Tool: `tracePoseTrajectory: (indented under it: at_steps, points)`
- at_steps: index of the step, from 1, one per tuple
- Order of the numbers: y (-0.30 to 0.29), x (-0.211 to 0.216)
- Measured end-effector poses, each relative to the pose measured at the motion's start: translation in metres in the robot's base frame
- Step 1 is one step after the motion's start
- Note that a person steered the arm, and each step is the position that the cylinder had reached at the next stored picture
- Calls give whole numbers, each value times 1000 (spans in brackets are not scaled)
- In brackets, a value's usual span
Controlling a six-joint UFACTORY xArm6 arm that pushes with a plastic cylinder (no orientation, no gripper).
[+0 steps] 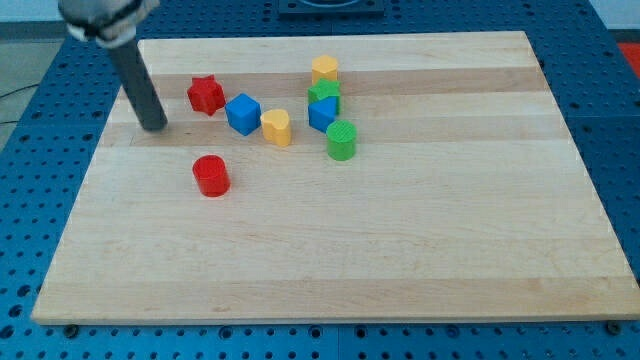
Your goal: Push the red circle into the red star
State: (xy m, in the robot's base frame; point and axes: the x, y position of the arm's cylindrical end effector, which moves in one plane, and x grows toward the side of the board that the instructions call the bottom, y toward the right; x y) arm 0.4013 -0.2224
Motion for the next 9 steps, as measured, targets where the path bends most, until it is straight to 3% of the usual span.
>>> tracePoseTrajectory:
  at_steps: [1, 2, 4, 7, 9]
  points:
    - [22, 75]
    - [67, 110]
    - [65, 51]
    - [102, 22]
    - [21, -11]
